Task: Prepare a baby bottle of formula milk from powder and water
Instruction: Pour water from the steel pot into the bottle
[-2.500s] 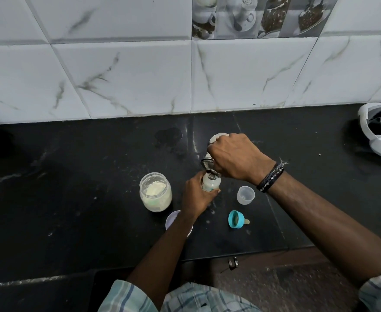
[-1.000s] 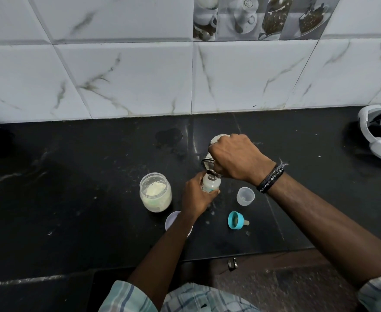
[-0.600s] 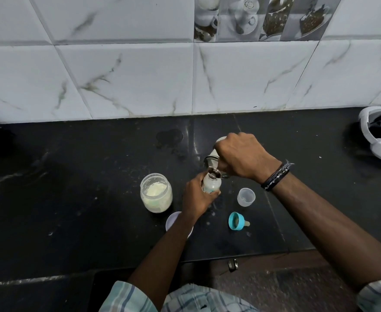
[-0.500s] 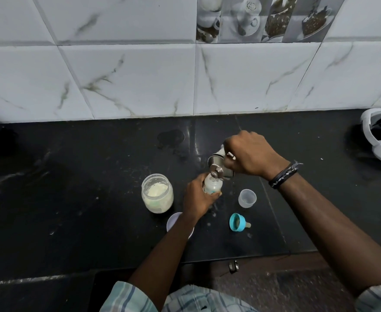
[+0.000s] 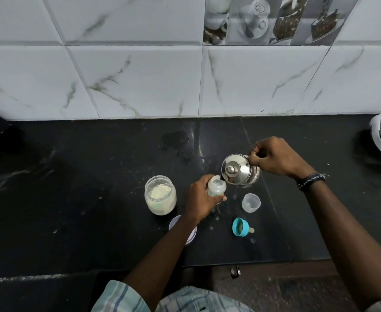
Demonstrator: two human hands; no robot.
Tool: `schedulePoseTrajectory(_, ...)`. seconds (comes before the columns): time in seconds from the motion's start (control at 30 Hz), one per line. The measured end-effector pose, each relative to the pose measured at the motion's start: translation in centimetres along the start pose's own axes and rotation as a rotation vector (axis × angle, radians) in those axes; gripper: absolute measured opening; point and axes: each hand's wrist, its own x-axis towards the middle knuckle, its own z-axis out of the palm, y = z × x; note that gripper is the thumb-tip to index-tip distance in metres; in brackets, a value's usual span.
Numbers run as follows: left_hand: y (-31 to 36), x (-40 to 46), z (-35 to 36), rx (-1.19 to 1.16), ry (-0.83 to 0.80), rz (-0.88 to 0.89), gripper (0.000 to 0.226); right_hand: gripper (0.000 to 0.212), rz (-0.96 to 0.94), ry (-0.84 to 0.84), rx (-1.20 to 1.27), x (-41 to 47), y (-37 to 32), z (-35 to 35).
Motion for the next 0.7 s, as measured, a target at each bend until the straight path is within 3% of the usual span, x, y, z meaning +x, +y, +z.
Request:
schedulePoseTrajectory(0.17, 0.5, -0.3, 0.0, -0.014, 0.006, -0.001, 0.1, 0.017, 0.038, 0.006, 0.163, 1.5, 1.5, -0.1)
schedulePoseTrajectory(0.27, 1.1, -1.1, -0.4, 0.008, 0.031, 0.062, 0.103, 0.024, 0.063, 0.044, 0.348, 3.4, 1.8, 0.4)
schedulePoseTrajectory(0.4, 2.9, -2.8, -1.9, -0.054, 0.219, 0.28, 0.079, 0.03, 0.125, 0.087, 0.609, 7.0, 0.5, 2.0)
schedulePoseTrajectory(0.53, 4.4, -3.1, -4.9, -0.017, 0.529, 0.526, 0.047, 0.031, 0.158, 0.121, 0.738, 11.0, -1.6, 4.4)
schedulePoseTrajectory(0.63, 3.9, -2.5, -8.1, 0.049, 0.769, 0.5, 0.03, 0.012, 0.191, 0.121, 0.827, 13.6, -3.0, 6.5)
schedulePoseTrajectory(0.7, 2.6, -2.2, -10.4, 0.037, 0.912, 0.422, 0.023, 0.011, 0.222, 0.115, 0.869, 15.1, -3.7, 7.8)
